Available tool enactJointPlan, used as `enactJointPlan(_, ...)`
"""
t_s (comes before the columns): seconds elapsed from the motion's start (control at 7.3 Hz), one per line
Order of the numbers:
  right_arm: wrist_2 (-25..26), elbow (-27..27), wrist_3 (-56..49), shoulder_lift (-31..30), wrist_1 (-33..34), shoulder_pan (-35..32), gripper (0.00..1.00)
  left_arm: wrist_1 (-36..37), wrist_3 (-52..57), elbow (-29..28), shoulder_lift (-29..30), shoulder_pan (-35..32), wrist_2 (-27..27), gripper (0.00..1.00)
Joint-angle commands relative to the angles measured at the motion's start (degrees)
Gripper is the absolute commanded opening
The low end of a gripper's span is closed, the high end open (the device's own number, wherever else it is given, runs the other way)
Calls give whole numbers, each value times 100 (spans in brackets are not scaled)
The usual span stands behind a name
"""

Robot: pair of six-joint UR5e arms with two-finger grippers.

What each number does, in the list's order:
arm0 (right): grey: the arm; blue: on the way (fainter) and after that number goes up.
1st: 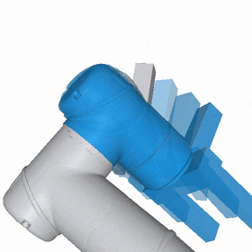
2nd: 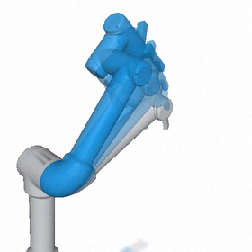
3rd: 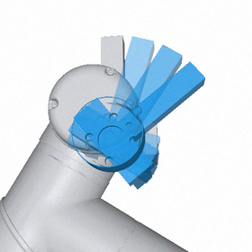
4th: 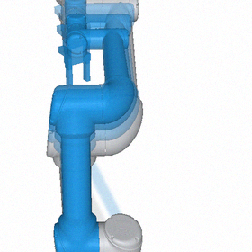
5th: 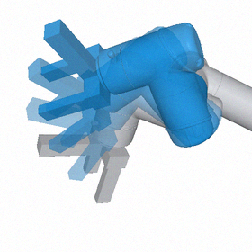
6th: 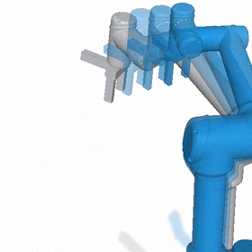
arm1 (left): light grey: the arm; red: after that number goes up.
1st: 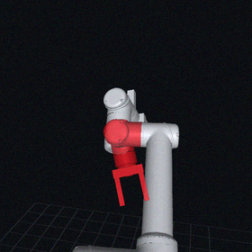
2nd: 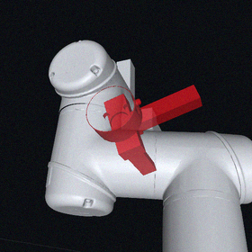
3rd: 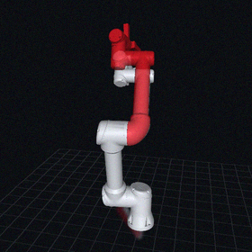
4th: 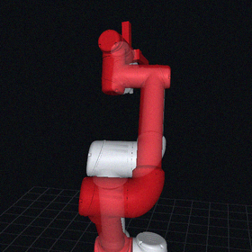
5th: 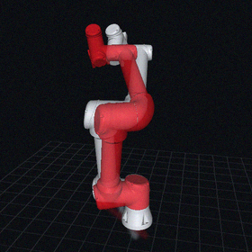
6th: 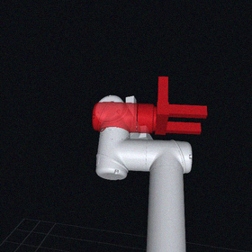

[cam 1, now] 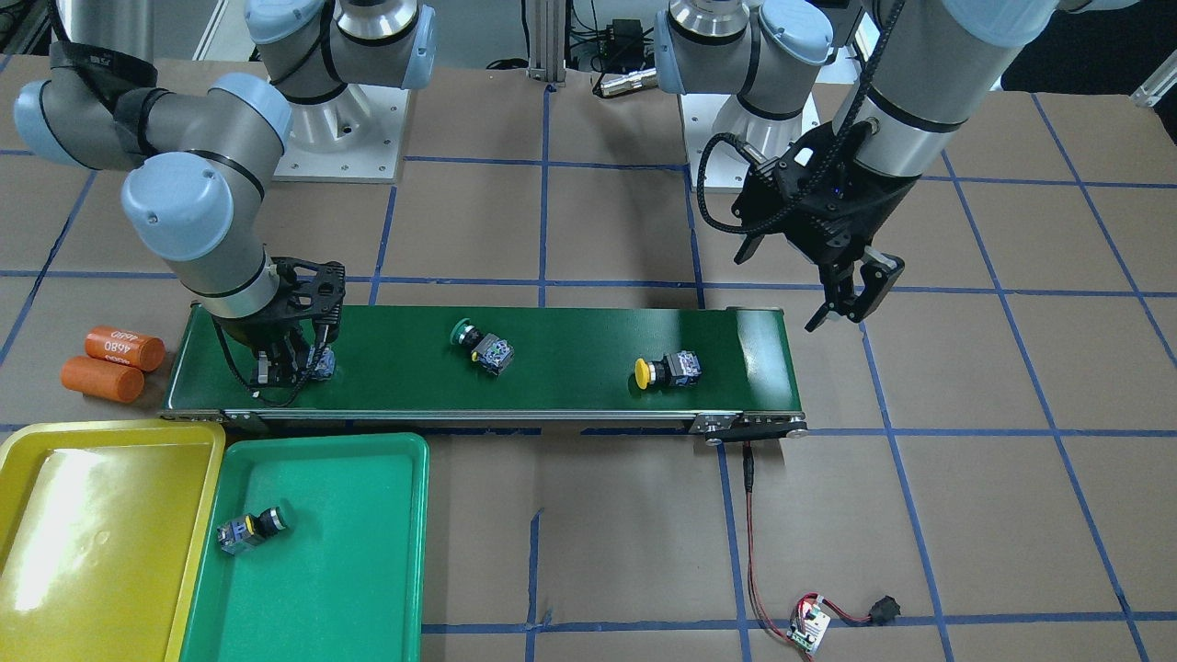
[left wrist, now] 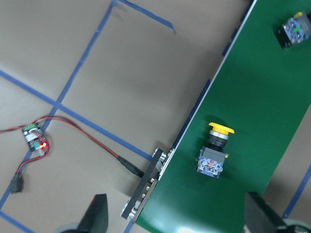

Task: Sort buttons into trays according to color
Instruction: 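Carry the green-cap button with the right gripper into the trays and release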

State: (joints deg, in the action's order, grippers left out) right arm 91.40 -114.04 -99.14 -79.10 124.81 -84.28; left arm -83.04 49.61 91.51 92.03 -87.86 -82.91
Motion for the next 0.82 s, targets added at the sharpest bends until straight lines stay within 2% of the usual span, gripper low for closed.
enactJointPlan(0.0,-34,851,9,470,61,95,0,-432,-2262,-169,25,-20,-497,100)
enactJointPlan(0.27,-69,1854,-87,1374,43,585,0,-572,-3060,-20,-194,-47,-568,100)
enactJointPlan(0.41,-104,2120,-297,1840,191,831,0,-625,-3811,-2,-238,-47,-612,100)
enactJointPlan(0.55,-183,2140,-577,1906,262,964,21,-634,-4488,-2,-238,-47,-786,100)
enactJointPlan(0.69,-184,2105,-641,1924,263,983,99,-635,-4521,-28,-256,-47,-797,100)
